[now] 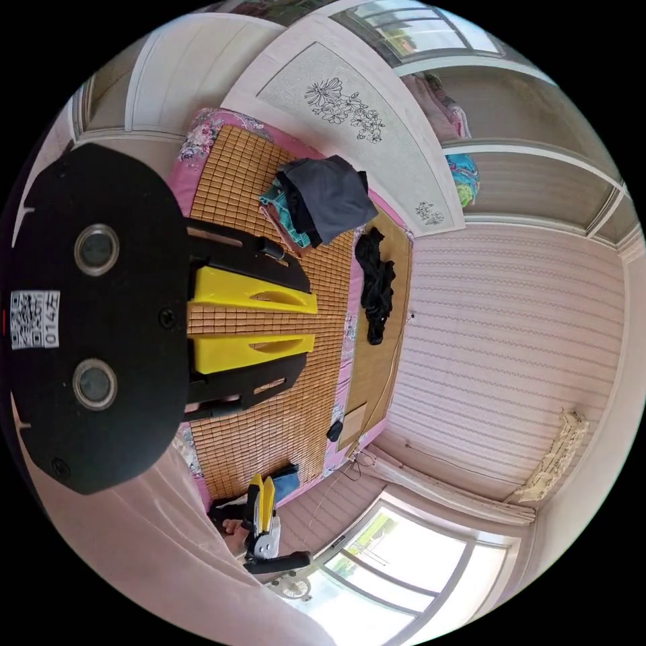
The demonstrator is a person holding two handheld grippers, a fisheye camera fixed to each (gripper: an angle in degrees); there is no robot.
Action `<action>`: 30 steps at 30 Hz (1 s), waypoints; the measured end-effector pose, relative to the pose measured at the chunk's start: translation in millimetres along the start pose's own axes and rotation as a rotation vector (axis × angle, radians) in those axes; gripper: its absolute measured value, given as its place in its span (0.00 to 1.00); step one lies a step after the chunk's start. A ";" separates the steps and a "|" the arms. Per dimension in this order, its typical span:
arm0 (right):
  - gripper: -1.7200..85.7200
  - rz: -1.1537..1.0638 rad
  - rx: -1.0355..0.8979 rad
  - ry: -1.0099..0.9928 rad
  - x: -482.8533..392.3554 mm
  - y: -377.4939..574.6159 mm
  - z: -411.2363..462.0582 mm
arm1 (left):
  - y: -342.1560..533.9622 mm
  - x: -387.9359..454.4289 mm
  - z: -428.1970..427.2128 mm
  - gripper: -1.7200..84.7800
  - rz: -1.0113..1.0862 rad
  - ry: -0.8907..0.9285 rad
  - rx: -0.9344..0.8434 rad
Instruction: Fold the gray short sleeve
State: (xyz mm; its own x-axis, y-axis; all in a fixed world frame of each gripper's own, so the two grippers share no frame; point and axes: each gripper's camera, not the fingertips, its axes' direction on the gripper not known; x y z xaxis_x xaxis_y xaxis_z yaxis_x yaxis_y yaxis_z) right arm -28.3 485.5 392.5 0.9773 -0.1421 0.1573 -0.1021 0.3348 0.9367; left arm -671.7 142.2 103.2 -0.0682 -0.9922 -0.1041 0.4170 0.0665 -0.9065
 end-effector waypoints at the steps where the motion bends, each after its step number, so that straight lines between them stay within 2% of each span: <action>1: 0.15 -0.027 -0.059 -0.067 10.4 -7.4 7.1 | 5.4 -0.6 -10.1 0.08 -0.018 -0.061 0.028; 4: 0.15 -0.089 -0.165 -0.198 15.1 -29.3 19.6 | 20.9 -8.6 -26.0 0.09 0.002 -0.258 -0.019; 6: 0.16 -0.177 -0.158 -0.244 4.0 -46.0 21.5 | 32.0 -27.1 -30.9 0.09 -0.029 -0.334 -0.062; 10: 0.17 -0.451 -0.145 -0.286 -45.2 -102.0 39.3 | 54.6 -102.0 -26.2 0.10 -0.153 -0.366 -0.143; 15: 0.17 -0.586 -0.108 -0.344 -128.6 -204.0 68.3 | 56.3 -220.0 -1.3 0.11 -0.231 -0.367 -0.168; 17: 0.18 -0.574 -0.096 -0.363 -162.7 -244.3 83.2 | 51.9 -275.0 17.3 0.11 -0.258 -0.324 -0.159; 22: 0.17 -0.377 -0.166 -0.402 -243.7 -347.1 121.5 | 10.3 -443.1 94.6 0.09 -0.341 -0.166 -0.225; 25: 0.17 -0.395 -0.203 -0.392 -275.1 -386.5 126.4 | -13.8 -526.7 143.6 0.07 -0.462 -0.116 -0.222; 27: 0.17 -0.404 -0.216 -0.360 -285.0 -406.7 125.8 | -28.9 -562.6 174.0 0.07 -0.526 -0.084 -0.235; 30: 0.17 -0.386 -0.238 -0.331 -290.3 -440.3 126.7 | -52.7 -589.2 216.1 0.11 -0.557 -0.120 -0.154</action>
State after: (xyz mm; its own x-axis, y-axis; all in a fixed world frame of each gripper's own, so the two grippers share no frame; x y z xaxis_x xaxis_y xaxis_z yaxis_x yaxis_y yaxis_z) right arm -290.7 261.3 -26.0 0.8209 -0.5681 -0.0573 0.3336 0.3958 0.8556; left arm -457.6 700.6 300.8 -0.1325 -0.8865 0.4433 0.2105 -0.4622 -0.8614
